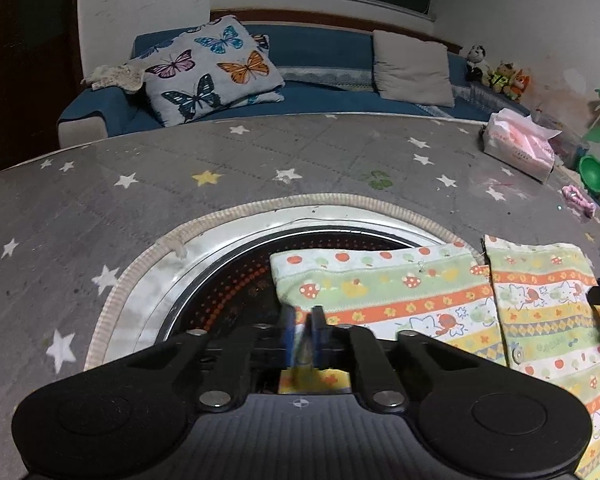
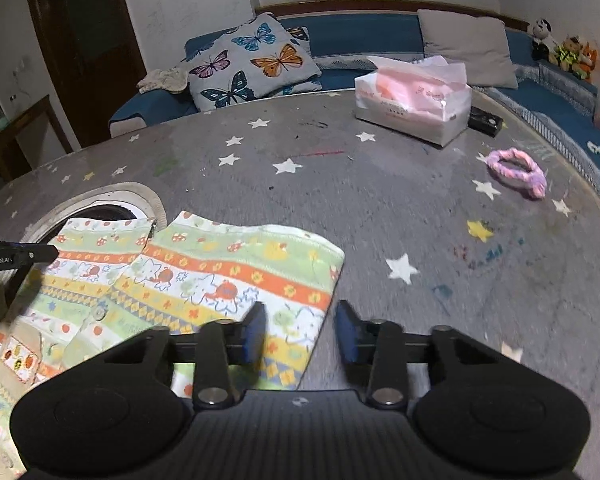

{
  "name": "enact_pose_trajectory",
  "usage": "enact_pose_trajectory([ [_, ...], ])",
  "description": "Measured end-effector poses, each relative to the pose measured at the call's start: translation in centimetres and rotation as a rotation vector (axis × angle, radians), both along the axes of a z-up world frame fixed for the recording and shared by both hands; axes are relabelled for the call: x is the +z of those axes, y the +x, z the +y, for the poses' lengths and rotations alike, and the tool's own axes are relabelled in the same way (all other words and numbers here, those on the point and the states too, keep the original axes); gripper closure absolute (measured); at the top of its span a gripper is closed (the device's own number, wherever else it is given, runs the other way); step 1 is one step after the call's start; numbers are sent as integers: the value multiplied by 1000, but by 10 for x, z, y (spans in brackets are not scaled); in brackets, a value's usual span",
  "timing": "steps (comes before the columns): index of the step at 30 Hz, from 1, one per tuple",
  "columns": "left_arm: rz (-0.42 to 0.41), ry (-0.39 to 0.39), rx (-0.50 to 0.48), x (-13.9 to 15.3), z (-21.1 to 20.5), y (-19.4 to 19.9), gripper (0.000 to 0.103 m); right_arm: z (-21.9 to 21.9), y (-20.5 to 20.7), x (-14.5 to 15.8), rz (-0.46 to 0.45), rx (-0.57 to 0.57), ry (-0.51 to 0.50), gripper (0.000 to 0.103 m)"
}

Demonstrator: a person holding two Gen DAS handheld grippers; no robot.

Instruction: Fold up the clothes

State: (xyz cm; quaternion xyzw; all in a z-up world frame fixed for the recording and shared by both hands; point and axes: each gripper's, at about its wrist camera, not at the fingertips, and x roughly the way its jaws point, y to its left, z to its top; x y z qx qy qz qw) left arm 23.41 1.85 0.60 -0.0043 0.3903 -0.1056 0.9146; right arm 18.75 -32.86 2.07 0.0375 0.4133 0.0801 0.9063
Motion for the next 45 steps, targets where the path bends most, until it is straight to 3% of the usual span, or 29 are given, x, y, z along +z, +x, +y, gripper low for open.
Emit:
enact_pose_trajectory([
  [3,-28,-2,8,2,3,-1,101,5,11,2,-4,7,-8,98],
  [5,-58,-1,27,7,8,-2,102,12,19,4,-19,13,-24,100],
  [11,-137,-15,90,24,30,-2,102,42,51,14,-90,51,-63,101],
  [16,-122,-10,141,23,48,10,102,66,83,9,-103,80,-95,99],
  [18,-93,-11,150,19,54,14,100,71,85,8,-99,88,-99,93],
  [22,-93,-6,150,24,64,2,98,75,71,14,-106,117,-106,92],
  [23,-99,-4,149,28,67,-4,97,76,64,16,-106,129,-103,87],
  [24,-105,-2,147,31,69,-10,93,77,57,18,-106,141,-101,76],
  [26,-121,0,146,37,77,-26,82,80,42,22,-107,168,-103,65],
  [28,-138,14,136,41,84,-49,67,84,25,25,-107,207,-104,65],
  [31,-146,38,107,42,89,-81,60,92,-1,28,-100,261,-94,55],
  [38,-143,123,2,28,72,-131,58,110,-49,16,-68,339,-80,51],
  [45,-127,224,-22,8,63,-137,58,114,-70,5,-43,323,-51,50],
])
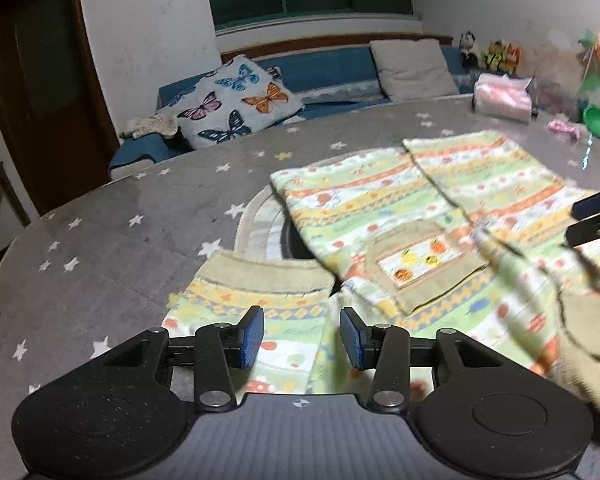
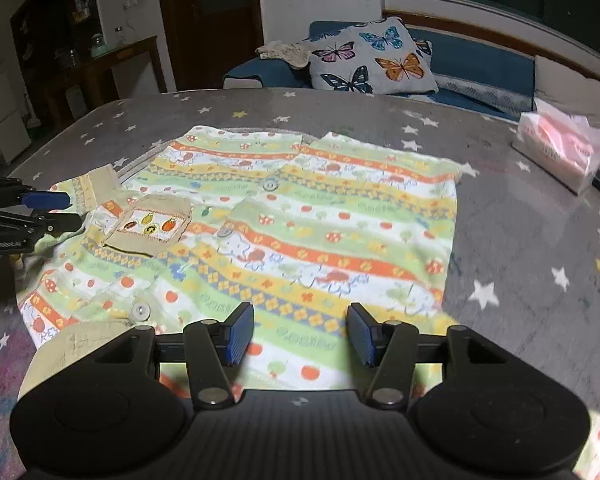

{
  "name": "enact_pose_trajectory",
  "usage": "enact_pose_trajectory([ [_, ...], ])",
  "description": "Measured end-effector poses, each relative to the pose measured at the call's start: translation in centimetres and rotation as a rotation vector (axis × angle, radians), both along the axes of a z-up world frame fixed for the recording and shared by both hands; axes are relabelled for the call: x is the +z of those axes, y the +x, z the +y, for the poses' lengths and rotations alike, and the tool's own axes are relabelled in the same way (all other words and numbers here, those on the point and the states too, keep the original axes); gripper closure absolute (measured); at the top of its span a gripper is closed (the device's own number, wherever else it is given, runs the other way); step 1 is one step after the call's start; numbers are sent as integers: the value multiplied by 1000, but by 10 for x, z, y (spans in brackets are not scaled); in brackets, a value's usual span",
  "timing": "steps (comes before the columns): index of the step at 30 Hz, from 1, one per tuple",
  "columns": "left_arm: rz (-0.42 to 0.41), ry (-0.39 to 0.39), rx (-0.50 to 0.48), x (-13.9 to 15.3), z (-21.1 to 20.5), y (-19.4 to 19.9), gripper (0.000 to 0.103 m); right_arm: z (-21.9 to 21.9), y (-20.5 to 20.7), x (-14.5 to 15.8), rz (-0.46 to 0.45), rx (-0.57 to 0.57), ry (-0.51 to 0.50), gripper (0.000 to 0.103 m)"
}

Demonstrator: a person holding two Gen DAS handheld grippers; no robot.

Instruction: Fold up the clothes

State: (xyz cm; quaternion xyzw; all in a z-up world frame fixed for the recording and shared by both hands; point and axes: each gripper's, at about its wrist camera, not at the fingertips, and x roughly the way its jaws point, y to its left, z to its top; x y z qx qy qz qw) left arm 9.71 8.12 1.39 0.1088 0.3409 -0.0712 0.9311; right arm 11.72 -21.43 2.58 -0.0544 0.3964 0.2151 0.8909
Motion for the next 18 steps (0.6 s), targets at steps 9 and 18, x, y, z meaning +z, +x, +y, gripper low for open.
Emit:
enact_pose_trajectory([
  [9,-84,-10,191,4,33,-16,99,2,-8,-3,-23,-34,9,49],
  [18,-120,-206,549,5,113,-58,99,2,-12,-4,-27,-57,9,49],
])
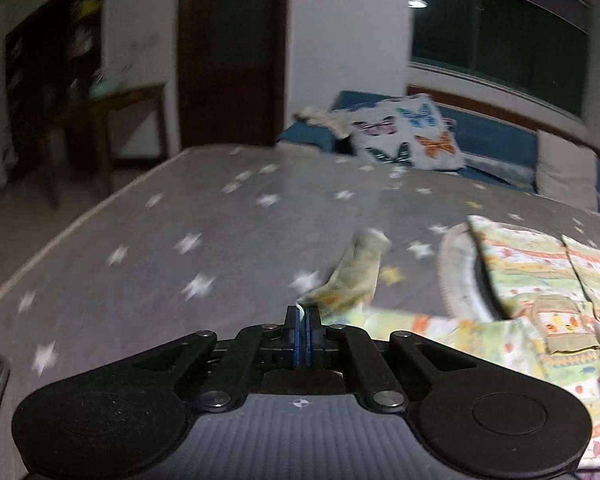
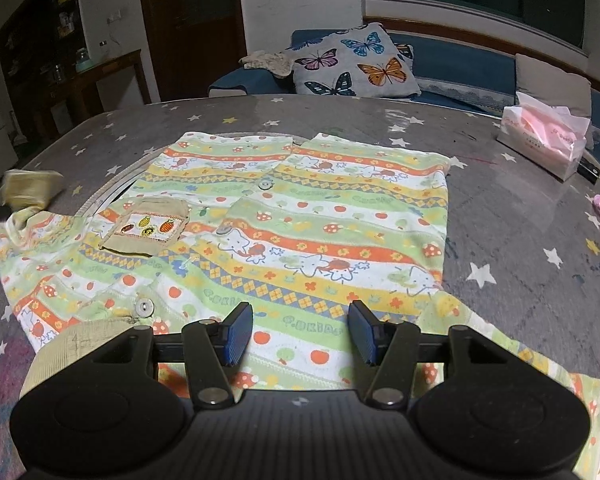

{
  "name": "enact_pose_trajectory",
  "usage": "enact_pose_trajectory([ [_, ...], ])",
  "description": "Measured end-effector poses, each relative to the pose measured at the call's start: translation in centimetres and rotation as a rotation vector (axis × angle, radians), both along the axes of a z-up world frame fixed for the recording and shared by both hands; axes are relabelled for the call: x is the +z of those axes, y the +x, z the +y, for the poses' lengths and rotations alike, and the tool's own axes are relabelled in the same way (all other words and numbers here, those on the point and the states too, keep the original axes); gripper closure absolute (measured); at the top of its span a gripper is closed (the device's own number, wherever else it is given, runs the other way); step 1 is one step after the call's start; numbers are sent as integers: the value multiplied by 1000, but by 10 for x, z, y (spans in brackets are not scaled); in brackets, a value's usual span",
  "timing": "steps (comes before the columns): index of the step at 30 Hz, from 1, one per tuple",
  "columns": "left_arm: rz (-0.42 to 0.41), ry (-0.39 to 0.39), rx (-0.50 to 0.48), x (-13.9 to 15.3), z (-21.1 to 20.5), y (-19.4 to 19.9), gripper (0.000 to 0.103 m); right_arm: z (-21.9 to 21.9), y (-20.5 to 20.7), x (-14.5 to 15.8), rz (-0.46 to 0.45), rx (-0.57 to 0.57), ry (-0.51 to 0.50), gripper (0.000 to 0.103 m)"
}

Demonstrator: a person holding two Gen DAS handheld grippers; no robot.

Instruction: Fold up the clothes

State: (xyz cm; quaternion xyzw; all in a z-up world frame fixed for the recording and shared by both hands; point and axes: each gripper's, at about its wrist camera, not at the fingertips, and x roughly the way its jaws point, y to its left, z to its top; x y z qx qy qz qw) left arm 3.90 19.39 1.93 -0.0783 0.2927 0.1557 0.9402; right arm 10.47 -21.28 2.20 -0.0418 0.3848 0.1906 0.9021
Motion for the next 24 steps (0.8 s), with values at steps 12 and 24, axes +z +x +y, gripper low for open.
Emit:
enact_pose_trajectory([
  [12,-1,-67,138,-1,28,-29,53,3,-4,1,-1,-10,-9,49],
  [24,85,66,128,-19,25,-9,10,9,-37,10,-26,48,-3,27],
])
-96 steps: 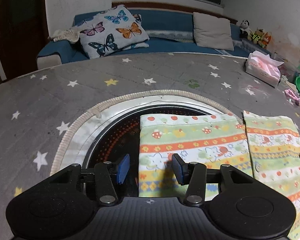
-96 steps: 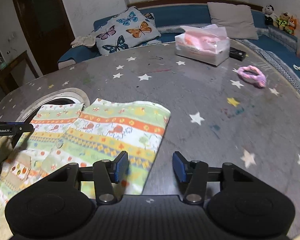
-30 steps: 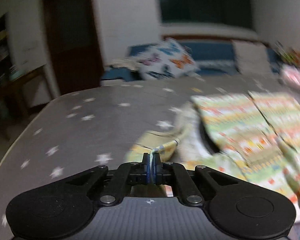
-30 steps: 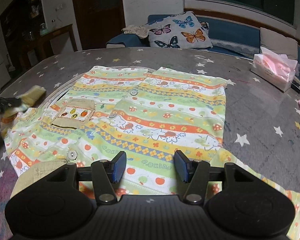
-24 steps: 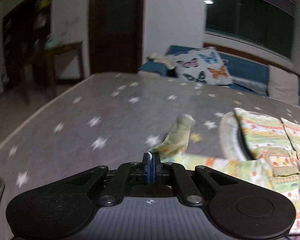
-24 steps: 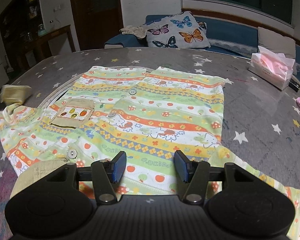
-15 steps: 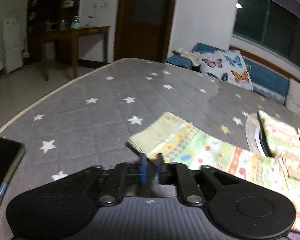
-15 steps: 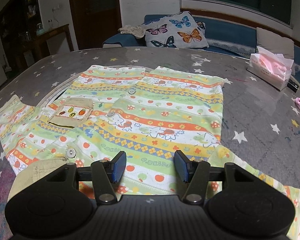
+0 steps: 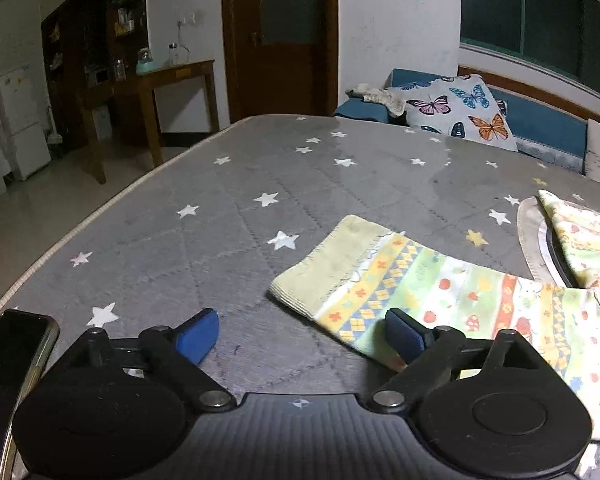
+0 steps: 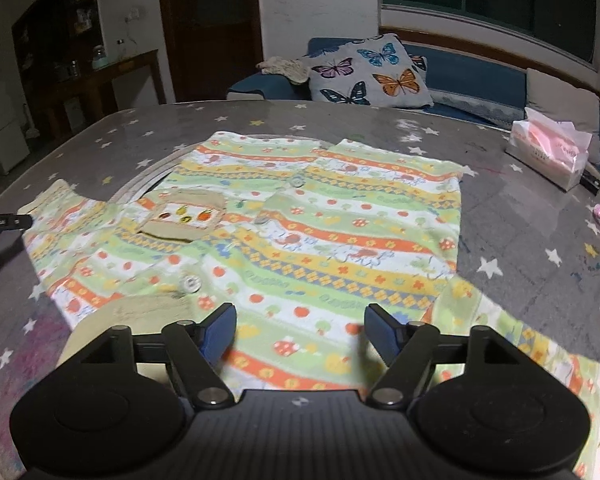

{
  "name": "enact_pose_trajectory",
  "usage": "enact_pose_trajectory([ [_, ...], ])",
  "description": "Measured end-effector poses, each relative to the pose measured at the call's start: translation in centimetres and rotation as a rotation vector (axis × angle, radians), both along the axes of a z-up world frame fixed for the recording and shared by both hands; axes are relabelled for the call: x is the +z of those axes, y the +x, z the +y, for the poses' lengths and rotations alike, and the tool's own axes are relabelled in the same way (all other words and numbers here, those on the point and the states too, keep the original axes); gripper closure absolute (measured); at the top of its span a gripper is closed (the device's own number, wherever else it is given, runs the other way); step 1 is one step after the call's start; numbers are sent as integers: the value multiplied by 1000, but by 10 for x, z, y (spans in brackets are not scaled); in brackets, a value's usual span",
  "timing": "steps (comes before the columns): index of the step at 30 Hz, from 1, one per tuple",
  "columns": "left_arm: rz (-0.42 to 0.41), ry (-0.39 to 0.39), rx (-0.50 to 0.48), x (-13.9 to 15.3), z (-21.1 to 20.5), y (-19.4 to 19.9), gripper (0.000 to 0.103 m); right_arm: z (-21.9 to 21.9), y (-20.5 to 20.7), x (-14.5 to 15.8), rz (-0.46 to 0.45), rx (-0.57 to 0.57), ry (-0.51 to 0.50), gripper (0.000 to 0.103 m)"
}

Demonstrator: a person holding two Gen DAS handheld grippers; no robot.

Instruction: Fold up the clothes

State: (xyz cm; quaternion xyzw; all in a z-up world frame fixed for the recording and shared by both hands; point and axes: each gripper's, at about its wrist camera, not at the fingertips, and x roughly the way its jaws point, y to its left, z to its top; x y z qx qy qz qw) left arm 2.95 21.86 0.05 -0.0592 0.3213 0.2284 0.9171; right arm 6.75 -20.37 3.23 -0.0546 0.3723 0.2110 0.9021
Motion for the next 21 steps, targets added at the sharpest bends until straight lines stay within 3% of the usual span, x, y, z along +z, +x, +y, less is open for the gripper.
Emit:
enact_pose_trajectory([
  [3,23,39,14,1,0,3,3,0,-10,-3,8,11,-3,25],
  [8,46,52,43,7,-1,1,4,-5,-29,-8,5,19,-13,22],
  [21,-26,60,-291,29,-116,6,0,-43,-48,5,-86,-108,-3,16],
])
